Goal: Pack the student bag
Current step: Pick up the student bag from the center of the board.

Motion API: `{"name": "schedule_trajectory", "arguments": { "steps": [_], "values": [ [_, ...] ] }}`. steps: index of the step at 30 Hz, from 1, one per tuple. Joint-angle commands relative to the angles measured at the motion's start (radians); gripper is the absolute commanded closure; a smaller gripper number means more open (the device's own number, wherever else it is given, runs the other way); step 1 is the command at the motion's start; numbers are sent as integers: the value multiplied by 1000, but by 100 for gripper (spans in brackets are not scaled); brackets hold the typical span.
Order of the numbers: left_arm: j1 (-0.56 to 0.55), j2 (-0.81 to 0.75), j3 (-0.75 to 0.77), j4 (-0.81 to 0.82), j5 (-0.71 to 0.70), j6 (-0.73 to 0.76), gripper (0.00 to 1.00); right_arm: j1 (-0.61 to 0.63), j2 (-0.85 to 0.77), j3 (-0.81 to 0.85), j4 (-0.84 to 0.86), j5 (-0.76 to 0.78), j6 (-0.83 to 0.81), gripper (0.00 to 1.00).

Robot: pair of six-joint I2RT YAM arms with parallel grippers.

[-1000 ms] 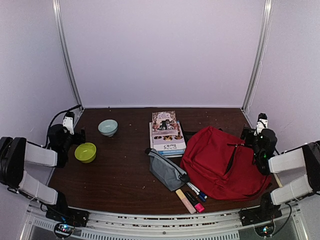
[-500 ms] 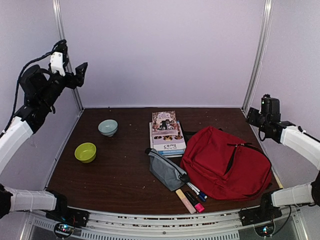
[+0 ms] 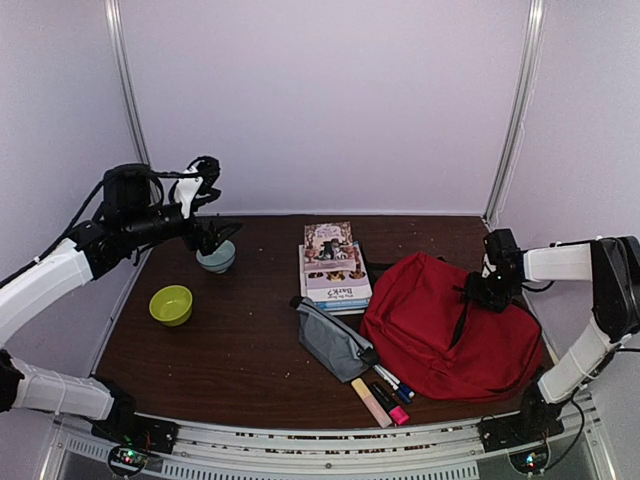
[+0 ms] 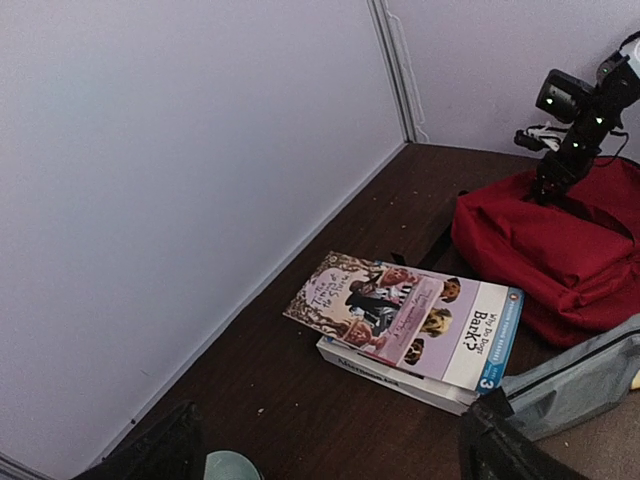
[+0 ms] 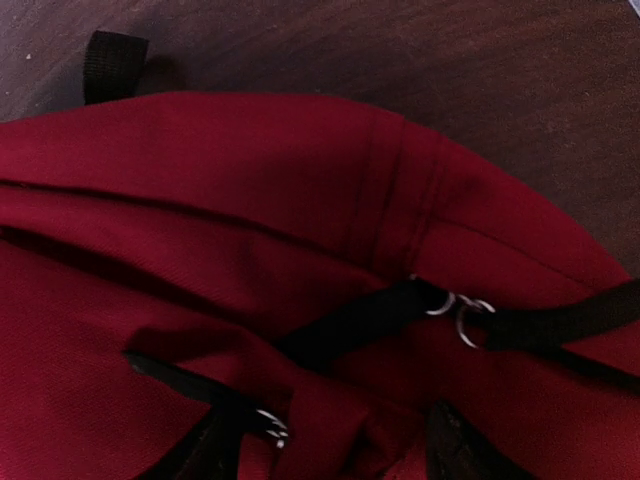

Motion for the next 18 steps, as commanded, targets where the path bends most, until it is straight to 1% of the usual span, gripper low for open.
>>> {"name": "schedule_trajectory", "arguments": {
  "steps": [1,2,4,5,8,11,14,18],
  "values": [
    [-4,-30,-17,39,66,60,10,14,34,70,-53,-85,-6,47],
    [-4,-30,-18,32,63,66,10,13,38,78,-58,-94,-13,60],
    [-4,-30,-16,10,63,81,10,13,35,115,-87,-97,-46,92],
    [-4,-30,-18,2,62,89,10,13,24,137,-115,-71,-62,100],
    [-5,-36,-20,0,60,91,10,14,-42,213,-189,14,-112,100],
    [-5,-41,-22,3,68,92,10,13,-107,298,-250,61,-151,100],
    [-4,-41,-24,5,66,94,10,14,-164,383,-284,71,-193,100],
    [-4,-47,-31,4,69,99,10,20,-240,485,-286,72,-264,100]
  ]
}}
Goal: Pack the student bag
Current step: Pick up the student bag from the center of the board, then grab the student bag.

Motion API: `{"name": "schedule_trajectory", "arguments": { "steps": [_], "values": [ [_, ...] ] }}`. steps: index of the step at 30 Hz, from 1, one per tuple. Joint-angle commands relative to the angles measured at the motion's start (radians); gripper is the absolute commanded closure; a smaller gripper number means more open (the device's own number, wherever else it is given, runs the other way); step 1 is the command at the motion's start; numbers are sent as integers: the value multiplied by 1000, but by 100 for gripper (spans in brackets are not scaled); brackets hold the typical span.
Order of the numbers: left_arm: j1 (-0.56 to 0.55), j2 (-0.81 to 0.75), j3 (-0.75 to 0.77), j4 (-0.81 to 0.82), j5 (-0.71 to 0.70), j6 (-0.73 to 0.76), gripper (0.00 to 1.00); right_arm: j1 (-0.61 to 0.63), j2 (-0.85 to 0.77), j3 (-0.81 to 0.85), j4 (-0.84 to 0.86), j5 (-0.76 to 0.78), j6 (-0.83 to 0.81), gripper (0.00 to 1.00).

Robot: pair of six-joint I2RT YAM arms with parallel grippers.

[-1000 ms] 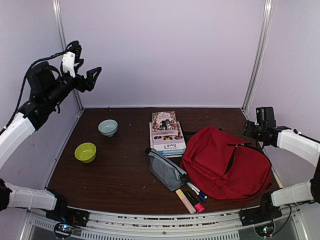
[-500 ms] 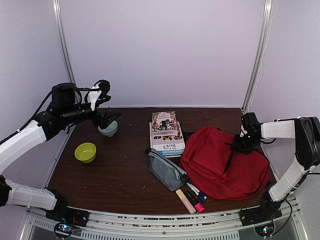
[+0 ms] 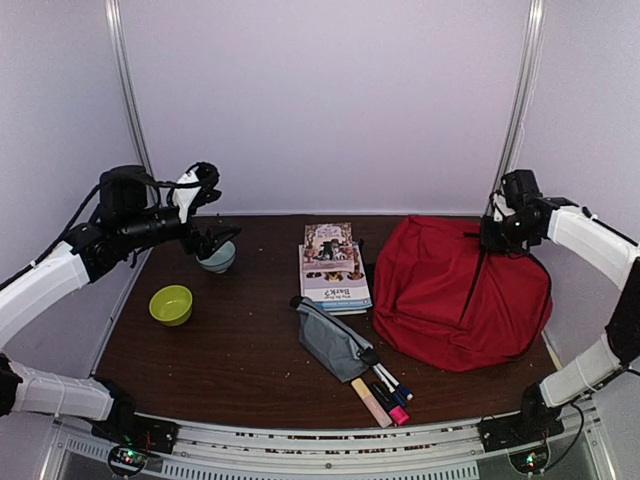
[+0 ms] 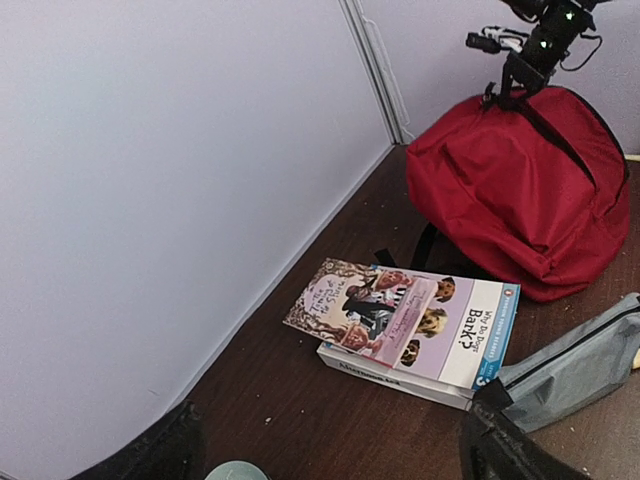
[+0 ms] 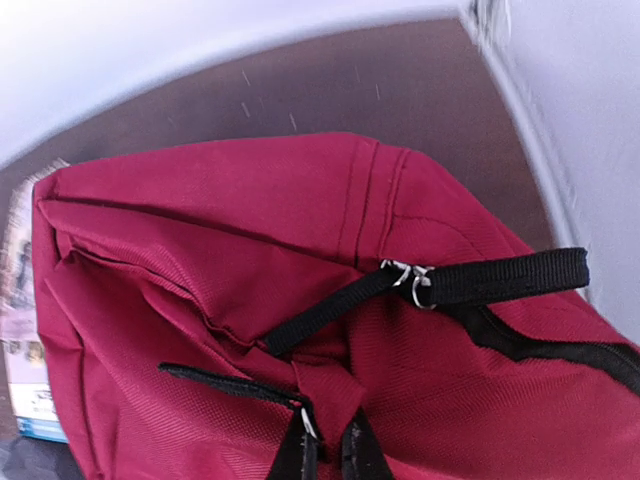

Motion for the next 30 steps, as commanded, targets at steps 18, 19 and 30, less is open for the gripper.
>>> {"name": "schedule_trajectory", "arguments": {
  "steps": [18,19,30],
  "values": [
    [-41,85,231,-28,90,-100,13,260,-272,356,279,5,-599,100],
    [-53,86,248,-32,90,-99,13,289,-259,389,271,-32,-631,100],
    [-235,146,470,-132,99,-106,8,640,-109,485,337,-131,-993,100]
  ]
}}
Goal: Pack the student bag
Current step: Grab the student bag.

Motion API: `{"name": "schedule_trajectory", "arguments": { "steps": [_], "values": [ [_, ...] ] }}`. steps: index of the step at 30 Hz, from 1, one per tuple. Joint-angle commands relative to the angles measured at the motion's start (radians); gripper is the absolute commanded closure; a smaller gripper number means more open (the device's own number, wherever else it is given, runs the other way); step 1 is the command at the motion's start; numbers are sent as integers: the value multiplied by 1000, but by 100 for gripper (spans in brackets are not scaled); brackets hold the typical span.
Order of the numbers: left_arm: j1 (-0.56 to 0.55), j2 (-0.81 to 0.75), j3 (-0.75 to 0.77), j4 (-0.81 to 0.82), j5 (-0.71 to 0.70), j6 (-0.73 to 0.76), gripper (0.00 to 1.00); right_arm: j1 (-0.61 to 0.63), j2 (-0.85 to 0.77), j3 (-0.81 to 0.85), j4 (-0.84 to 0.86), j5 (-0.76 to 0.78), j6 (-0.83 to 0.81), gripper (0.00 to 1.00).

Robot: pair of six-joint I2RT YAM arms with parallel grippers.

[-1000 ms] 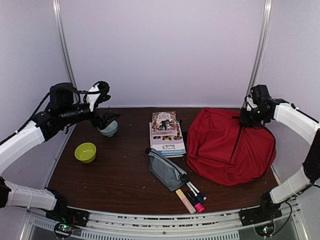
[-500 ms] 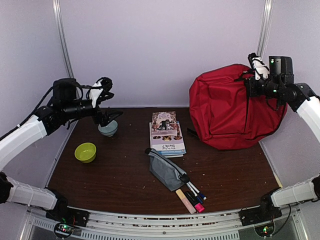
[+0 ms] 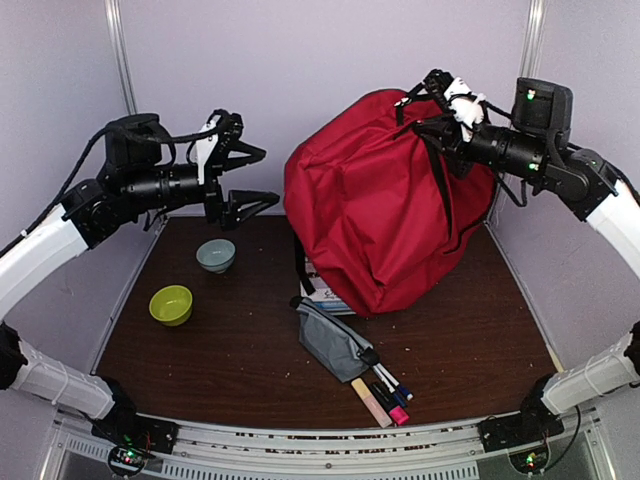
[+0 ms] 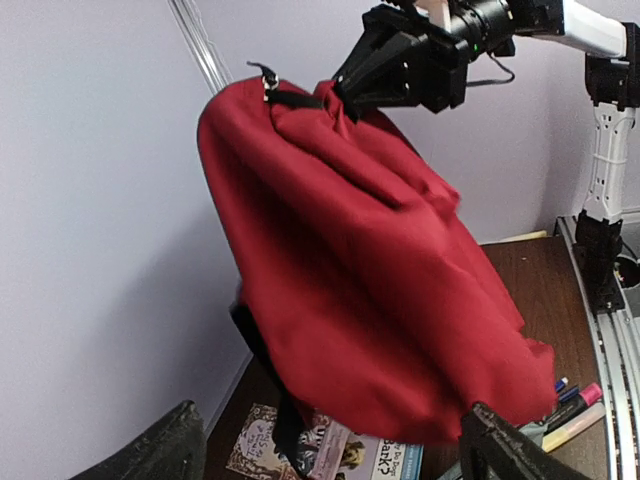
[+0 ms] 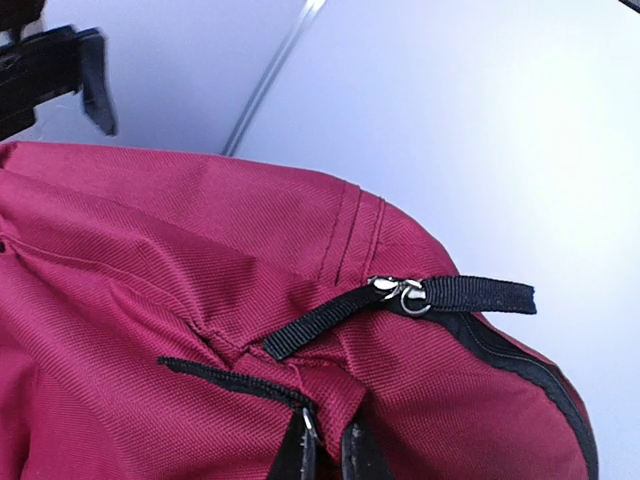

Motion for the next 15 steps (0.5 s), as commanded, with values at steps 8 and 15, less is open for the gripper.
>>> {"name": "schedule_trajectory", "arguments": {
  "steps": [8,15],
  "values": [
    [13,79,222,-162,94,-205,2,202,85,-36,225,-84,-235,100],
    [24,134,168,-143,134,-327,2,248,136,-28,267,-58,-242,100]
  ]
}}
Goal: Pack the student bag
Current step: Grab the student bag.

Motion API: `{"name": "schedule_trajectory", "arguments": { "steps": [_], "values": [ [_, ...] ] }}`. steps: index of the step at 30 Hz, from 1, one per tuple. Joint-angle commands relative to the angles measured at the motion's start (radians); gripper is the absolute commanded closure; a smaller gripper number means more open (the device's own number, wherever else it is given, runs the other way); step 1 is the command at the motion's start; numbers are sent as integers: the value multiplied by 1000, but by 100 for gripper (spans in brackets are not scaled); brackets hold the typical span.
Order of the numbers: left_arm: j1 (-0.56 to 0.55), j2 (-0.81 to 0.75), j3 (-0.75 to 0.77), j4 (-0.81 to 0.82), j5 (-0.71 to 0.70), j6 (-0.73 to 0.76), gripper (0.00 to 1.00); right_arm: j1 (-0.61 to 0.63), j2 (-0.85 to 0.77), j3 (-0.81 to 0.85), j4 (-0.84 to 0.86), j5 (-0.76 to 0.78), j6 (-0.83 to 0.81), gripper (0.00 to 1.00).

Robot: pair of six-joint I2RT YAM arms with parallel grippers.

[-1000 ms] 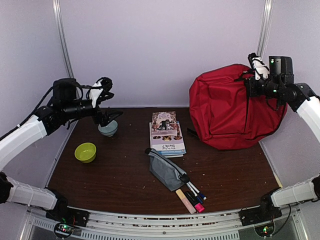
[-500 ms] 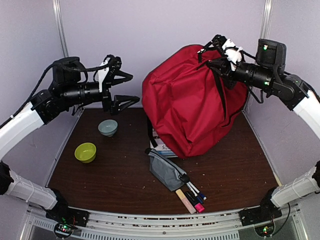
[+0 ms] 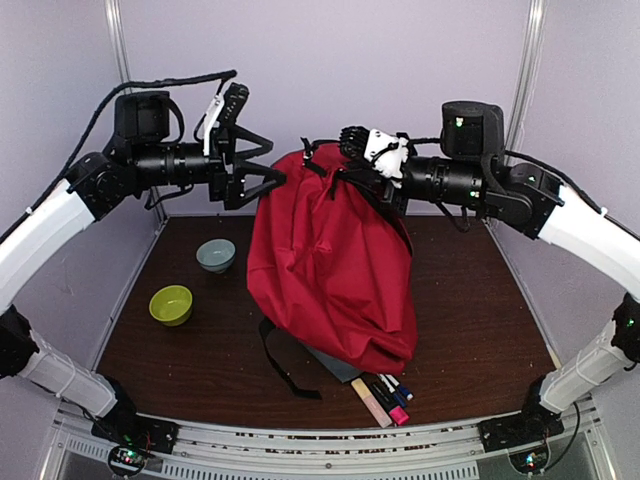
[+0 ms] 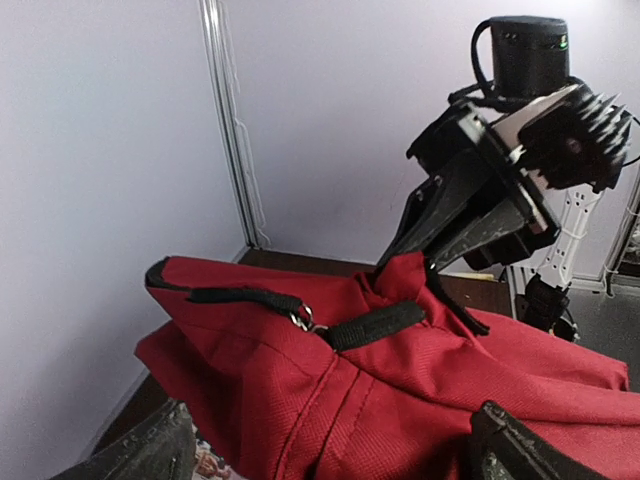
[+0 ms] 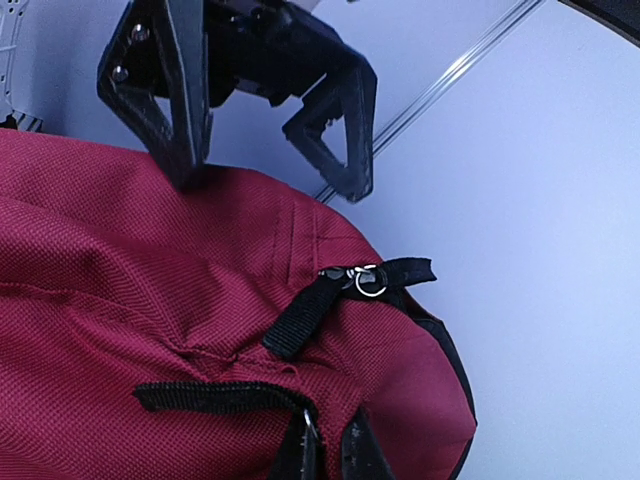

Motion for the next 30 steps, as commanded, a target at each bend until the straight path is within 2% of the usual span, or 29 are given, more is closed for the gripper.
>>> {"name": "schedule_trajectory", "arguments": {
  "steps": [1,6,8,9,10,11,12,14,15,18,19,20,21,22,23,25,27,30],
  "values": [
    [9,29,-55,3,33,-86,2,23,5,18,172,17,-26,100],
    [23,36,-99,26,-33,-106,2,39,9,-7,213,21,-25,100],
    [24,63,-96,35,-7,-117,3,46,15,-10,219,30,-25,100],
    [24,77,-93,40,26,-123,7,49,18,-11,223,35,-23,100],
    [23,88,-90,50,59,-130,14,50,20,-13,226,40,-22,100],
    [24,95,-89,59,91,-138,30,49,20,-15,227,50,-19,100],
    [24,100,-90,70,113,-139,45,49,20,-19,229,61,-15,100],
    [24,93,-101,95,136,-132,89,50,11,-39,232,79,1,100],
    [24,83,-114,110,125,-128,100,50,3,-53,236,83,15,100],
    [24,42,-156,164,92,-96,100,48,-35,-99,242,94,90,99],
    [24,25,-162,177,75,-81,100,46,-51,-109,230,96,122,79],
    [24,14,-164,184,58,-60,100,44,-68,-114,212,91,160,48],
    [23,5,-162,186,47,-39,100,33,-87,-114,189,69,197,27],
    [24,1,-156,185,42,-15,100,21,-106,-112,168,23,238,15],
    [23,1,-146,179,42,6,100,5,-123,-107,151,-36,278,7],
    [23,9,-113,156,57,46,100,-25,-149,-89,133,-178,355,2],
    [22,20,-74,131,68,74,100,-40,-149,-54,131,-270,422,2],
    [19,29,-46,113,92,114,100,-45,-84,37,140,-362,519,7]
  ]
}}
